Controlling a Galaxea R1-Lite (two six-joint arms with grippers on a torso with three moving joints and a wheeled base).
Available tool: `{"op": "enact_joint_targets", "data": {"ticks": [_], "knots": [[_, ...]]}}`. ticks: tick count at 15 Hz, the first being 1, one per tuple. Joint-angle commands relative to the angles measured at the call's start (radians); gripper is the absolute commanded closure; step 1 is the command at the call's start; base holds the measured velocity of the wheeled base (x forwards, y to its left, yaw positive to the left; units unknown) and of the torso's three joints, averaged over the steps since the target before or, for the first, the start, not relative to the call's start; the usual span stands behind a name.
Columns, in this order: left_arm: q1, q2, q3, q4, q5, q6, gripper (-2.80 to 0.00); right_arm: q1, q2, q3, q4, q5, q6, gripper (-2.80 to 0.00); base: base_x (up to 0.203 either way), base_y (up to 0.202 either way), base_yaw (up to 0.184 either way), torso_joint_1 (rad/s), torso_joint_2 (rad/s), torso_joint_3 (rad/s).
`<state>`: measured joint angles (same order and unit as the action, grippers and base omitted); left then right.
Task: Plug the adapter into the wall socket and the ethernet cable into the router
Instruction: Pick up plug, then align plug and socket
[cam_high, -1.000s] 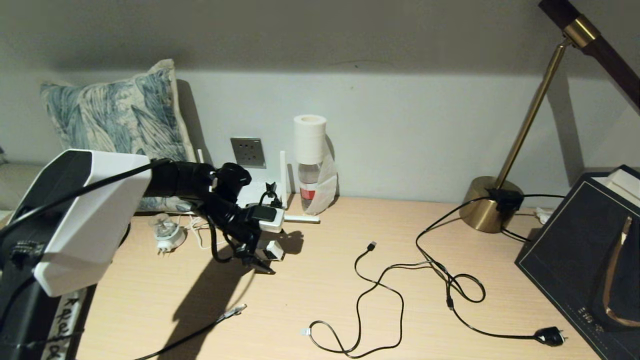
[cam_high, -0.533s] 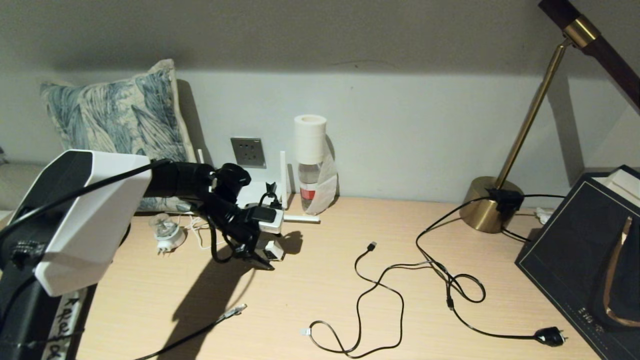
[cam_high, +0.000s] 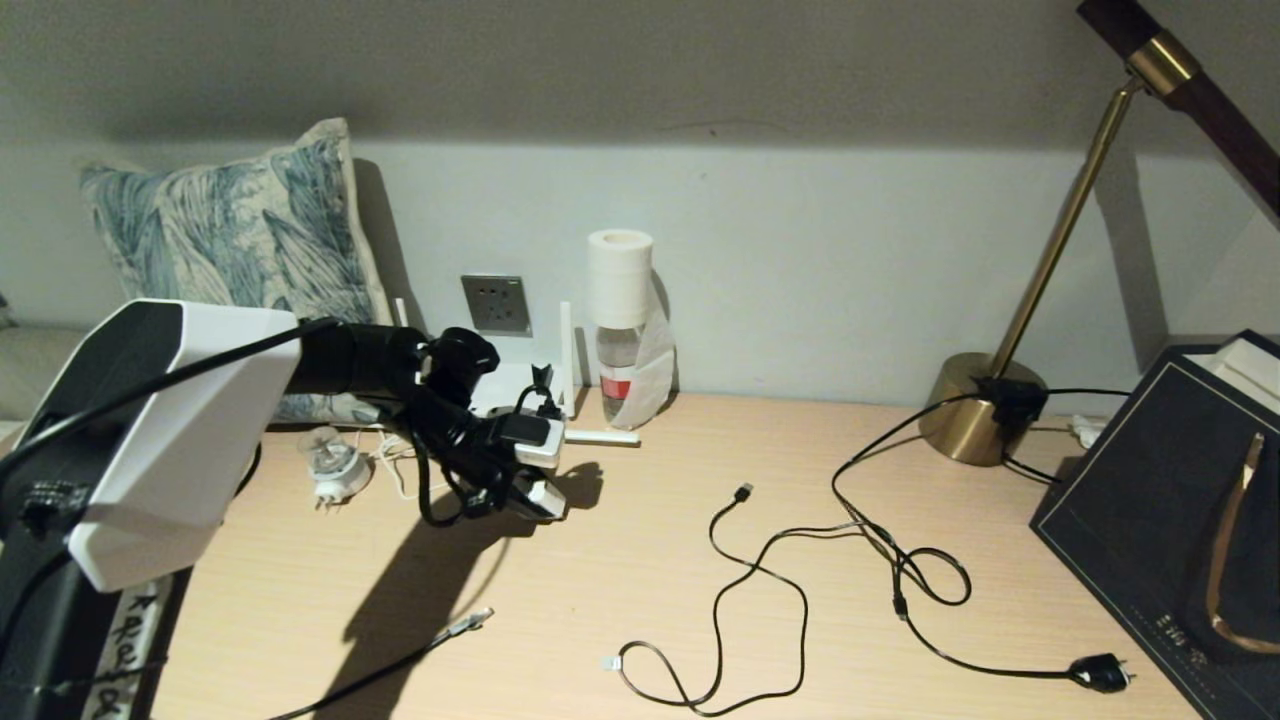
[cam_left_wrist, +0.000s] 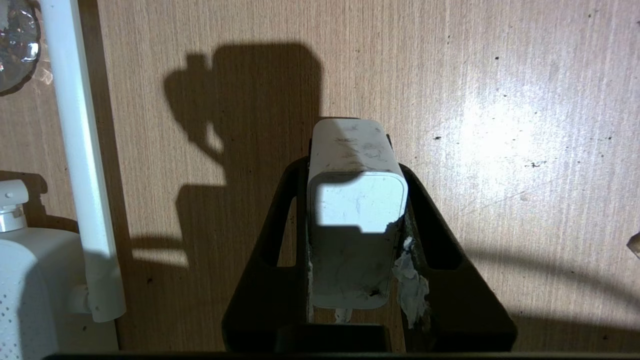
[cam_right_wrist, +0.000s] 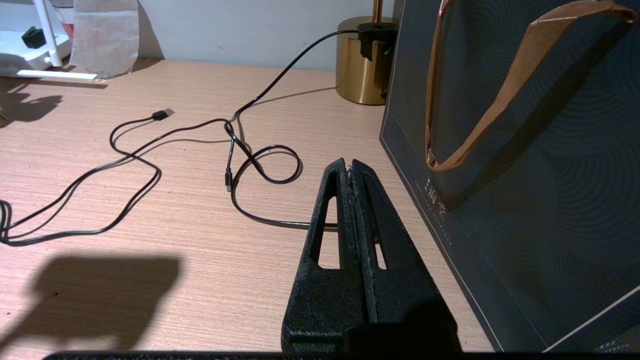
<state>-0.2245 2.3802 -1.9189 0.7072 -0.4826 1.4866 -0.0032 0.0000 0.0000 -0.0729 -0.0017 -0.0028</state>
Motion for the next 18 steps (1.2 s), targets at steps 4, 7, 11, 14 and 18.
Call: {"op": "enact_joint_targets", "data": {"ticks": [4, 7, 11, 14, 18], "knots": [[0.013, -0.104, 0.028, -0.002, -0.083, -0.002, 0.00, 0.000, 0.000, 0.026, -0.001, 0.000, 0.000, 0.00, 0.000, 0.000, 0.000, 0.000, 0.00, 0.000], [0.048, -0.253, 0.064, -0.013, -0.183, -0.081, 0.00, 0.000, 0.000, 0.026, -0.001, 0.000, 0.000, 0.00, 0.000, 0.000, 0.000, 0.000, 0.00, 0.000], [0.152, -0.448, 0.069, -0.041, -0.224, -0.289, 0.00, 0.000, 0.000, 0.026, -0.001, 0.000, 0.000, 0.00, 0.000, 0.000, 0.000, 0.000, 0.00, 0.000], [0.161, -0.589, 0.170, -0.133, -0.242, -0.833, 0.00, 0.000, 0.000, 0.026, -0.001, 0.000, 0.000, 0.00, 0.000, 0.000, 0.000, 0.000, 0.00, 0.000], [0.160, -0.730, 0.546, -0.465, -0.220, -1.490, 0.00, 0.000, 0.000, 0.026, -0.001, 0.000, 0.000, 0.00, 0.000, 0.000, 0.000, 0.000, 0.00, 0.000]]}}
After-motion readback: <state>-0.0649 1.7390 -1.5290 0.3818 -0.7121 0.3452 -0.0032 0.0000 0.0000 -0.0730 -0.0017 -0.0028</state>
